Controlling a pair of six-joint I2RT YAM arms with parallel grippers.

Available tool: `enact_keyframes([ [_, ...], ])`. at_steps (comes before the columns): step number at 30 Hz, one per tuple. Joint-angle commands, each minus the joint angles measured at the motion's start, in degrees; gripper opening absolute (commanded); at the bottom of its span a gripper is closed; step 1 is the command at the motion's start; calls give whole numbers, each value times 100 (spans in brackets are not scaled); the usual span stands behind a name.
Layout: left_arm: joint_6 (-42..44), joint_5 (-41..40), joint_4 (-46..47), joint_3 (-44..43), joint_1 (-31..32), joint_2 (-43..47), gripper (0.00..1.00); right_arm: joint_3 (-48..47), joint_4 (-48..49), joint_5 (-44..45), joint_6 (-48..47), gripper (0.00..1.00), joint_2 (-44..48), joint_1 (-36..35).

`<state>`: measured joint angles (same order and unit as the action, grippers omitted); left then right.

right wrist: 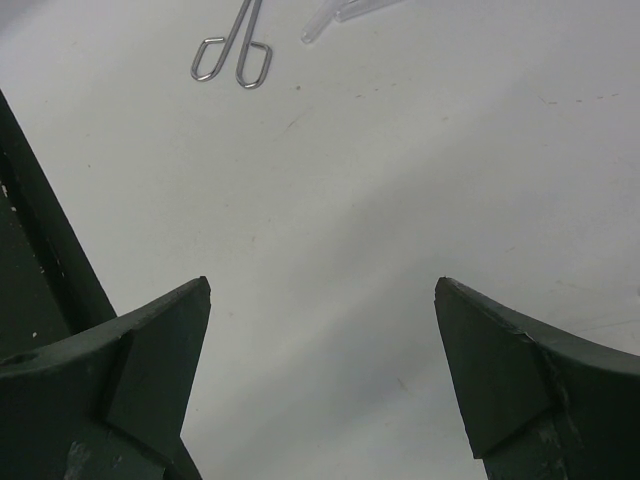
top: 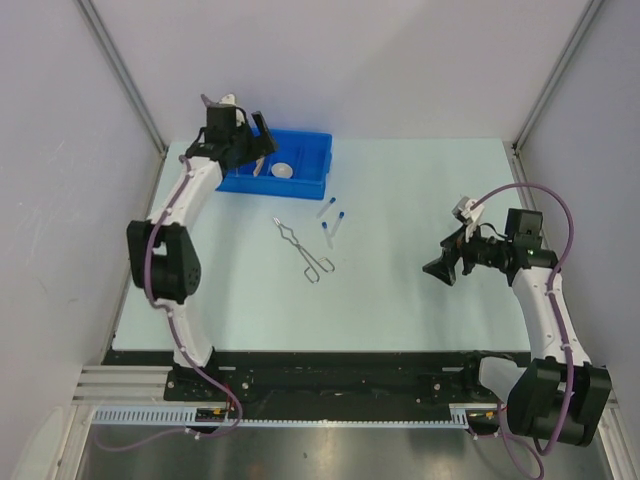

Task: Organize the chemistry lab equipment

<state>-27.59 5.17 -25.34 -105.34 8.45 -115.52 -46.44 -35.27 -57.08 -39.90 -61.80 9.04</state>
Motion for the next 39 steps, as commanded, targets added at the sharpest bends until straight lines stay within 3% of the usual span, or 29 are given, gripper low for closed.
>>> enact_keyframes([
  [1,386,-77,1117,1232,-97,1739,96,-84,20,-102,-27,100,186,2],
  [4,457,-139,1565,2261,-255,2654,100,-331,-330,214,-228,100,125,-270],
  [7,334,290,1926,3289,-518,3436,100,-550,-603,671,-351,100,89,-762],
  [11,-314,1632,2847,4879,-993,4317,100,-796,-859,935,-334,100,-69,-1491],
  [15,-721,2416,3947,6583,-1152,4881,100,-990,-859,971,-194,100,-428,-2063],
  [21,-1133,2875,4739,7526,-1161,4723,97,-1359,-570,1303,254,100,-1105,-2933],
  [26,-1064,2727,4329,7765,-1152,5048,97,-1964,-244,2165,1123,97,-2273,-4135],
  [31,-827,2402,3240,7906,-1152,5925,98,-2940,-95,2956,1897,78,-3310,-4867],
  [39,-1397,2121,2633,8363,-1170,6446,100,-4302,-155,3791,2188,48,-4865,-5298],
])
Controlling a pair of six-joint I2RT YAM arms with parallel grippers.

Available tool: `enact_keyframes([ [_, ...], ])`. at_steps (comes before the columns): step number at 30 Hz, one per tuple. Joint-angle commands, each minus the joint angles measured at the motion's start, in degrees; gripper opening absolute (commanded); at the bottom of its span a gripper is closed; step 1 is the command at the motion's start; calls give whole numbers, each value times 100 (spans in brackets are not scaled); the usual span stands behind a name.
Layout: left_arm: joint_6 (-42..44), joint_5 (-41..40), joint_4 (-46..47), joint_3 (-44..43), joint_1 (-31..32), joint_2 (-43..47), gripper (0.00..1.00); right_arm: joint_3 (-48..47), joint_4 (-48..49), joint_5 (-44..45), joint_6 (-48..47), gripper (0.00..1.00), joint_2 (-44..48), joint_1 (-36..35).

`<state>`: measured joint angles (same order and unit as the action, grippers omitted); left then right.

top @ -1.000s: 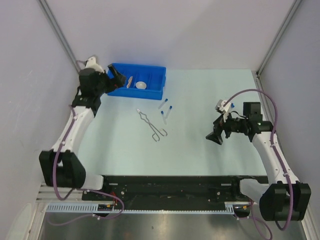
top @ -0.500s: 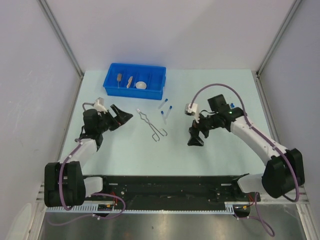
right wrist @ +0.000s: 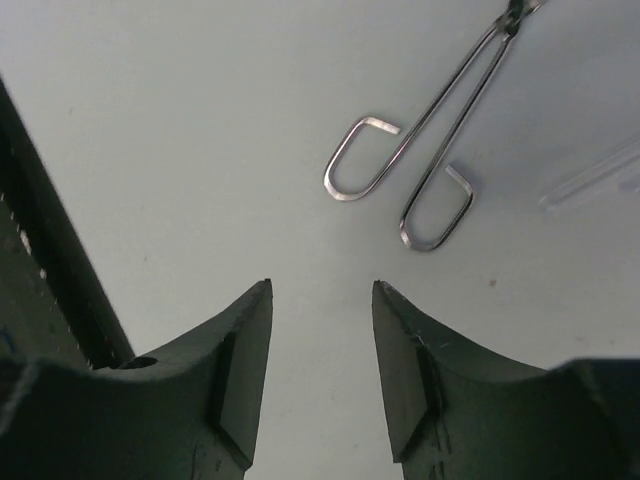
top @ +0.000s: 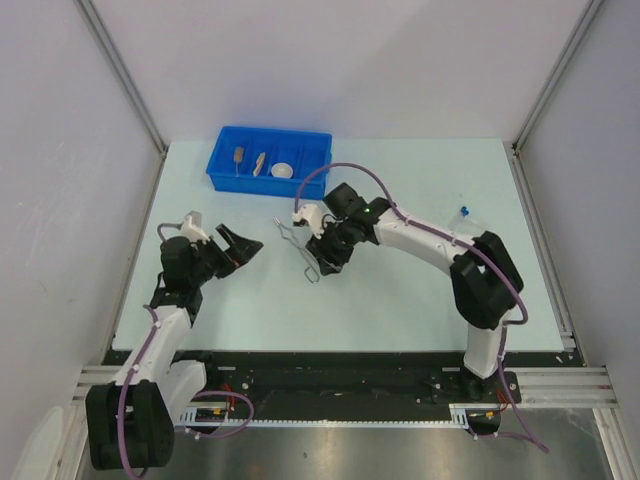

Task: Organize the chemistry lab equipment

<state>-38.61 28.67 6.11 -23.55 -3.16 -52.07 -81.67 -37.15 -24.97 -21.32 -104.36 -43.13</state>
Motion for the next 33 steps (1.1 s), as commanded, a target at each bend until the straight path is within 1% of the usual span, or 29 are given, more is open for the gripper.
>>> enact_keyframes([
  [1,-357,-282,-566,193,-18,162,100,-1024,-116,599,365,46,-795,-90],
  [2,-366,-343,-576,193,-18,206,100,-1418,-161,634,479,44,-945,-90],
  [3,-367,-492,-932,149,-18,259,100,-1657,-196,651,541,41,-1085,-90],
  [4,-358,-537,-1014,140,-18,381,100,-1859,-231,660,594,41,-1365,-90],
  [5,-349,-590,-1085,132,-18,443,100,-2253,-240,652,681,41,-1490,-90],
  [7,-323,-739,-1296,105,-18,671,100,-2607,-214,660,989,41,-1884,-90],
  [9,-288,-845,-1497,96,-18,821,100,-3150,-188,783,1365,42,-2167,-90],
  [10,-235,-923,-1577,88,-18,952,100,-3345,-196,818,1463,42,-2455,-90],
  [13,-112,-1012,-1893,26,-18,1190,100,-3969,-232,1091,1745,42,-2852,-90],
  [18,11,-1161,-2333,17,-18,1585,100,-4357,-161,1441,1825,43,-3328,-151],
  [21,47,-1223,-2386,26,-18,1692,100,-4638,-153,1767,1790,43,-3565,-160],
  [33,134,-1135,-2377,-9,-18,1534,100,-5280,-12,1961,1702,43,-4171,-160],
])
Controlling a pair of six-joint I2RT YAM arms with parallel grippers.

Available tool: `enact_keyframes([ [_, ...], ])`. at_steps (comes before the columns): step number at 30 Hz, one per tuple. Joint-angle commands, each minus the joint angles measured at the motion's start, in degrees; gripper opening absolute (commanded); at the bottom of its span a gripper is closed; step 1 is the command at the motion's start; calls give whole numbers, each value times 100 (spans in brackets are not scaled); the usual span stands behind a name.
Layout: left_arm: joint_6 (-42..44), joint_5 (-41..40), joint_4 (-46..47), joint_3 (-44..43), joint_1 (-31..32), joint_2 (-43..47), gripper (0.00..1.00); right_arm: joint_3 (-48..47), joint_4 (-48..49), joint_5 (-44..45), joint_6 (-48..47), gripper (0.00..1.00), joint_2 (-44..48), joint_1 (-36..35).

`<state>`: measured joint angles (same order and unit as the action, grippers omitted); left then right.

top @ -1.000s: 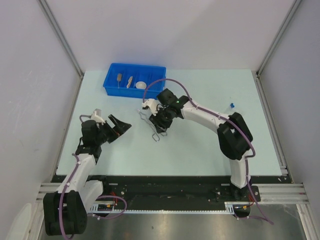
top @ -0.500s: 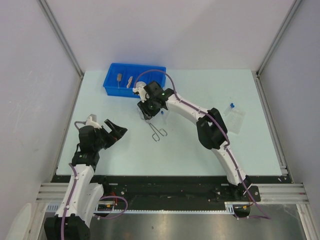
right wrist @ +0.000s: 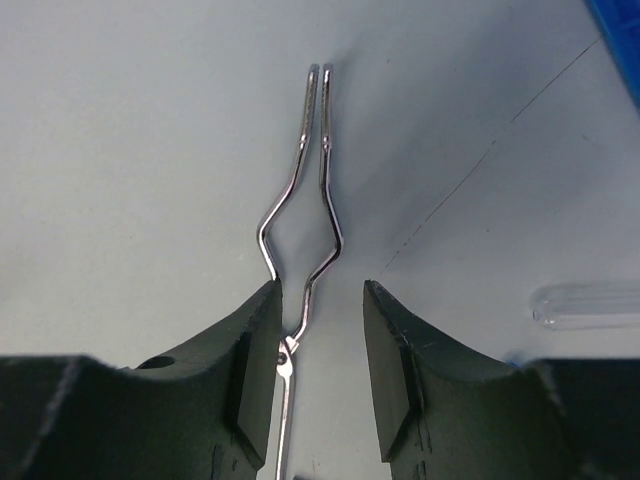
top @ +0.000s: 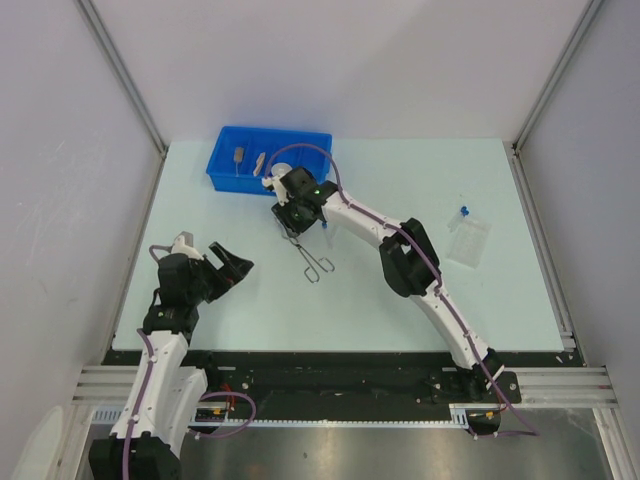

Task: Organize the chemistry lab equipment

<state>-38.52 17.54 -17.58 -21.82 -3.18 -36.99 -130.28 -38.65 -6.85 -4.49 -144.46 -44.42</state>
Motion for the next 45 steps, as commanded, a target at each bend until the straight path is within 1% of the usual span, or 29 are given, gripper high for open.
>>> enact_keyframes([
  [1,126,-14,-17,-182,-16,34,100,-454,156,175,1,43,-213,-23],
  [13,126,48,53,-173,-16,-62,100,-797,192,377,-113,41,-609,-57],
  [16,117,65,62,-164,-16,-71,100,-797,113,517,-148,30,-653,-75],
  [17,117,83,97,-138,-25,-80,100,-763,78,553,-183,24,-653,-84],
  [20,73,320,342,-24,-16,-141,100,-657,77,685,-254,15,-610,-110],
  [23,-58,662,623,125,-16,-334,100,-569,86,668,-280,9,-530,-102],
  [25,-181,1048,834,222,-16,-440,100,-534,95,563,-228,6,-417,-102],
  [26,-234,1206,1140,344,-16,-519,100,-508,95,493,-193,3,-364,-102],
  [28,-480,1636,1719,503,-16,-590,100,-455,95,247,-70,2,-180,-75],
  [29,-559,1717,1941,634,-7,-651,100,-446,121,176,-35,0,-109,-66],
  [31,-726,1849,2301,741,19,-721,100,-402,139,-8,79,0,14,-58],
  [34,-762,1867,2548,846,98,-967,100,-306,174,-281,176,0,251,-31],
  [38,-823,1902,2865,873,265,-1494,100,-138,262,-545,247,0,471,-14],
  [39,-850,1885,2935,864,448,-1591,100,-121,253,-597,264,0,498,-14],
  [40,-876,1867,3058,864,493,-1679,99,-86,262,-624,273,0,516,-14],
  [45,-964,1428,3331,838,731,-2224,99,-33,306,-694,326,0,612,-14],
])
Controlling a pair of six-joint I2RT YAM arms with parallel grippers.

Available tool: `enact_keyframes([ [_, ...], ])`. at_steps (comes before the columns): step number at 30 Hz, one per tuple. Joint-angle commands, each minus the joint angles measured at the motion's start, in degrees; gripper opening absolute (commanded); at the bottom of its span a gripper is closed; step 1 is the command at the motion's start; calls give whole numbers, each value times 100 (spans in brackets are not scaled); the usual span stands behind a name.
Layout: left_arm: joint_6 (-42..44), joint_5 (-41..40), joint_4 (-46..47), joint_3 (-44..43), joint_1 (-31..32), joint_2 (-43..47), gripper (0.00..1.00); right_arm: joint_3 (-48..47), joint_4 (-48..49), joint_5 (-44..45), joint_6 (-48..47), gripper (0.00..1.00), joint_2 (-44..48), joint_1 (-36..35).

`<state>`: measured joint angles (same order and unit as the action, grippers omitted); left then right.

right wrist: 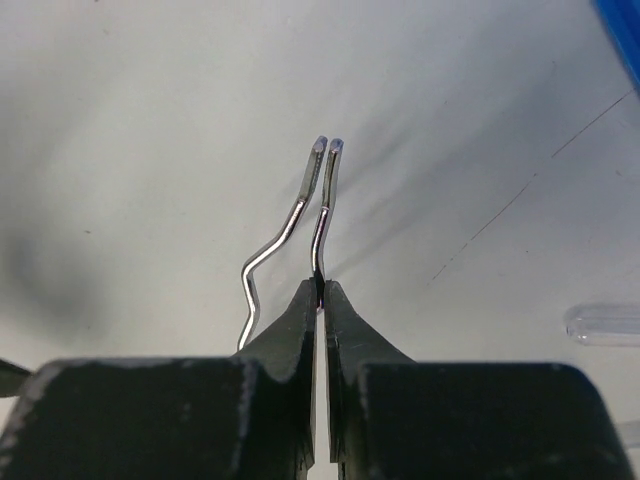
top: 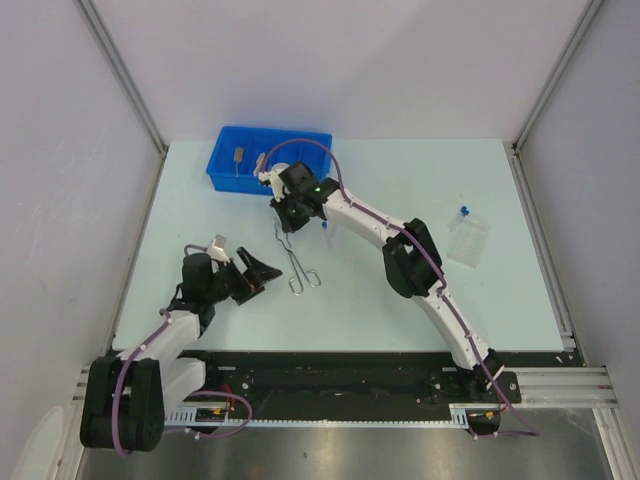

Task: Organize the chemistry lab equipment

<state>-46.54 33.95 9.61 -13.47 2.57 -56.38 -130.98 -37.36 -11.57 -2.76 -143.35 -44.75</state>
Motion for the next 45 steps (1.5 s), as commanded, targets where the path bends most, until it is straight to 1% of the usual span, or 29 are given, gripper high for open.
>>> enact_keyframes([
  [1,-179,-257,708,3,200,-364,99,46,194,-240,153,0,501,19],
  [4,-224,-530,1016,-67,393,-759,99,90,195,-275,171,0,527,-7],
  [8,-241,-680,1543,-234,604,-1567,96,116,221,-302,171,0,536,-42],
  [9,-258,-654,1788,-287,639,-1917,94,125,221,-310,180,0,545,-51],
  [11,-311,-627,2009,-445,754,-2227,91,125,221,-319,180,0,545,-60],
  [12,-329,-575,2245,-489,806,-2541,89,134,212,-328,180,0,545,-69],
  [15,-364,-565,2536,-717,921,-3017,84,169,230,-354,189,0,562,-86],
  [17,-382,-653,2651,-753,965,-3203,79,187,230,-381,197,0,589,-86],
  [21,-583,-802,2985,-631,982,-3467,75,204,247,-442,224,0,659,-78],
  [25,-847,-715,3485,-551,1035,-3844,71,213,247,-547,250,0,703,-78],
  [27,-1005,-653,3793,-525,1061,-3942,67,213,265,-574,250,0,756,-86],
  [31,-1129,-645,4084,-507,1141,-4118,60,301,309,-662,391,0,826,-78],
  [34,-1199,-583,4286,-498,1158,-4197,48,354,309,-688,408,0,835,-78],
  [35,-1208,-566,4339,-490,1150,-4197,41,388,317,-706,408,0,835,-78],
  [37,-1208,-539,4348,-489,1149,-4171,34,424,317,-715,417,0,844,-86],
  [38,-1190,-539,4339,-481,1149,-4136,27,441,317,-715,408,0,844,-104],
  [39,-1182,-522,4339,-455,1149,-4075,24,468,317,-715,400,0,852,-95],
  [40,-1173,-521,4287,-446,1158,-4022,18,477,317,-715,382,0,879,-95],
  [42,-1094,-539,4208,-402,1149,-3821,14,538,326,-715,338,0,923,-113],
  [45,-884,-539,3822,-384,1149,-3539,8,617,317,-706,285,0,1081,-113],
])
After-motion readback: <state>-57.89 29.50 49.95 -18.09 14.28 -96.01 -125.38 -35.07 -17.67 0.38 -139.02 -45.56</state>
